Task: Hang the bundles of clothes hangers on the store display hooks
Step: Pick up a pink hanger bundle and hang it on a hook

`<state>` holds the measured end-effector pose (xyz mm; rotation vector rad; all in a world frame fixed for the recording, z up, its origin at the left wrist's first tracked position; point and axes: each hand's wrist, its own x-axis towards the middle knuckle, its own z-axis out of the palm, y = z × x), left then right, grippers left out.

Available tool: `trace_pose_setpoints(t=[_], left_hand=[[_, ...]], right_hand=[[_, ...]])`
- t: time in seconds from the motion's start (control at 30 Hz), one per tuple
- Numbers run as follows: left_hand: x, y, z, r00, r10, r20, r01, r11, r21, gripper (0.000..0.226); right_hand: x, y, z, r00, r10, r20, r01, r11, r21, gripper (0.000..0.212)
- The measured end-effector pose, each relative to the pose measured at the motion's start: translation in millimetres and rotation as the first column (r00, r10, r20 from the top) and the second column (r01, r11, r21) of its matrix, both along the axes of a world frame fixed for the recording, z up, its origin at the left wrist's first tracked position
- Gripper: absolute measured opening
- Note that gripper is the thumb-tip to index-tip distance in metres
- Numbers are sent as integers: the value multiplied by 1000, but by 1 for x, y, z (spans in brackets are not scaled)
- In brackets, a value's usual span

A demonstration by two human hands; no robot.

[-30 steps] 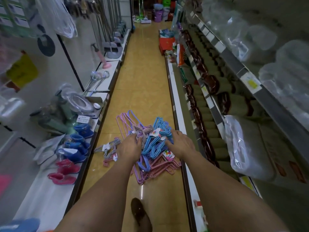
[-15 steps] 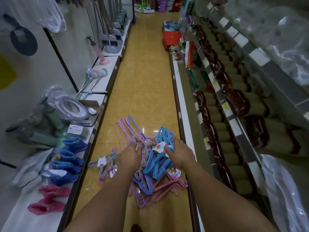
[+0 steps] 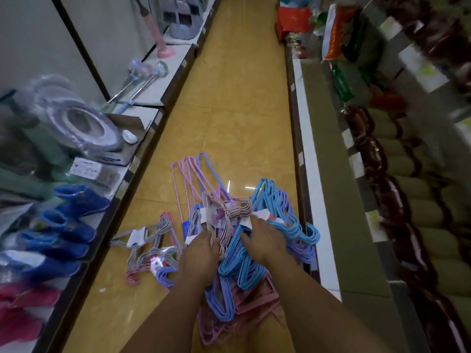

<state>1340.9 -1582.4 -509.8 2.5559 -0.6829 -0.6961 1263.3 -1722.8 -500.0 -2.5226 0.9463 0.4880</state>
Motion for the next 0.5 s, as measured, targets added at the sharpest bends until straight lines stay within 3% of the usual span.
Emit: trace_pose_setpoints(t=[0.27,0.5], left_hand=[[29,-42,-202,999,39,-14,-39,999,-3,41],[64,-86,-270,994,109,2,-108,985,-135,38]], right_hand=[[49,-36,-172,999,-10,52,8,999,47,50],[88,-42,-253,1000,-19,24,16,995,99,47]])
